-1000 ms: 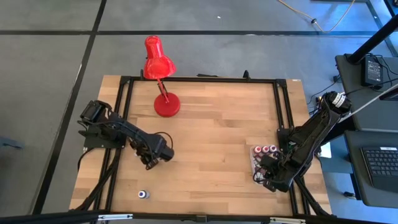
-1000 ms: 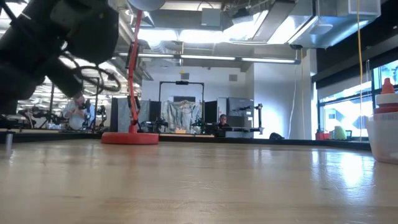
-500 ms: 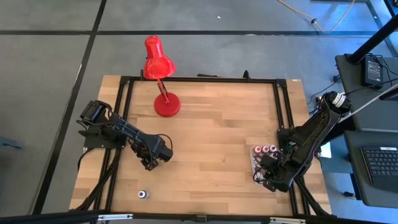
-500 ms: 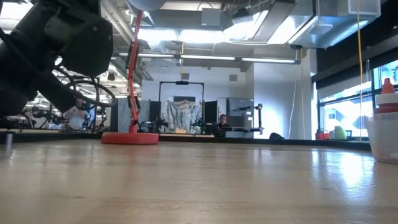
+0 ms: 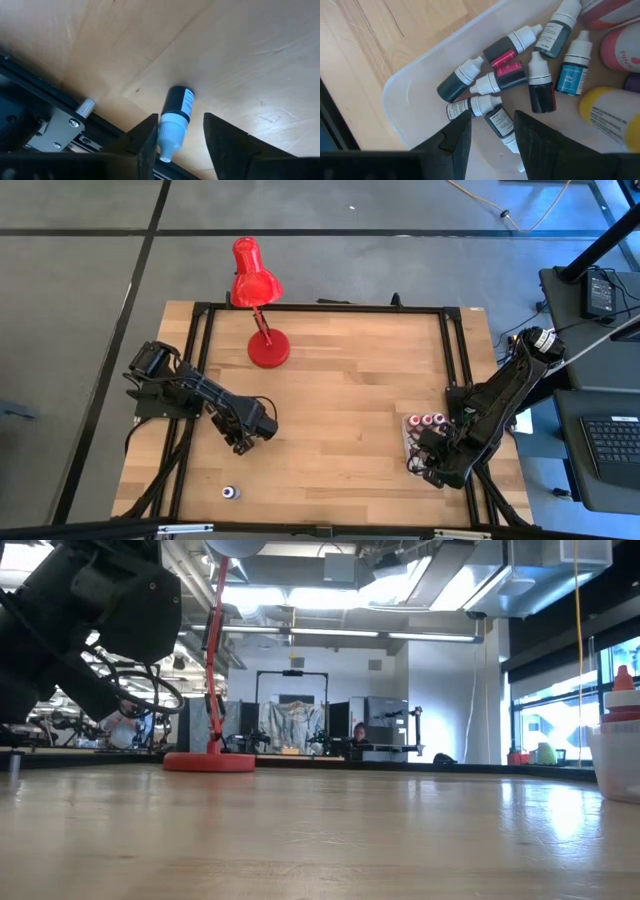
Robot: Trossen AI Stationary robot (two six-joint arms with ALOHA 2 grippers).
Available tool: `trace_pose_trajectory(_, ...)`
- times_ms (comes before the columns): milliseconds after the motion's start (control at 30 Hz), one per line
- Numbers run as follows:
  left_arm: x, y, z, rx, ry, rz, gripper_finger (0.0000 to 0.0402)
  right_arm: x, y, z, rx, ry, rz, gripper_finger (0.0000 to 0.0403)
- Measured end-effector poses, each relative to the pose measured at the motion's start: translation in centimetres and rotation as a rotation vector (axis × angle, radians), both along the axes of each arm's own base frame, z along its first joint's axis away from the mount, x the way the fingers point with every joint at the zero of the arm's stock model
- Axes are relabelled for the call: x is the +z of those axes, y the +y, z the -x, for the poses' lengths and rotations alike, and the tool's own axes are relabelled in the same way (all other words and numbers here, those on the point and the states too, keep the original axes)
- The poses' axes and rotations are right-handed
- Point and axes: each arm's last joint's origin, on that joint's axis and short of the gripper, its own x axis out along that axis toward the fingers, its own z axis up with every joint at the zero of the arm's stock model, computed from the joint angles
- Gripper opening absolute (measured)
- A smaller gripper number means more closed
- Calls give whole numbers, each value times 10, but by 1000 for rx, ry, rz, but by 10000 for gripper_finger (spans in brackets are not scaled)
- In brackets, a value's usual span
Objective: Pick & Place food coloring
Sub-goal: Put the small black bottle into the transparent container
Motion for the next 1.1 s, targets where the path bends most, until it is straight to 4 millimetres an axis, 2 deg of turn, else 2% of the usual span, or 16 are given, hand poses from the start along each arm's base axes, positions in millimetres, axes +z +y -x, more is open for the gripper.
trace_pose_trajectory(233, 0, 0, 0, -7, 0, 4, 112, 0, 0, 0, 0, 1, 0, 149)
trace_pose_trajectory(567, 0, 0, 0, -21, -1, 16, 76, 0, -1, -1, -10, -39, 27, 149)
trace_pose_trajectory(700, 8, -4, -10, -43, -53, 35, 74, 1, 0, -4, -19, -57, 3, 149)
trace_pose_trajectory(900, 29, -12, -43, -150, -296, 30, 80, 9, 1, -10, -29, 24, -65, 149)
trace_pose_trajectory(1100, 43, -22, -83, -280, -694, 20, 78, 35, 4, -20, 10, -79, 11, 149)
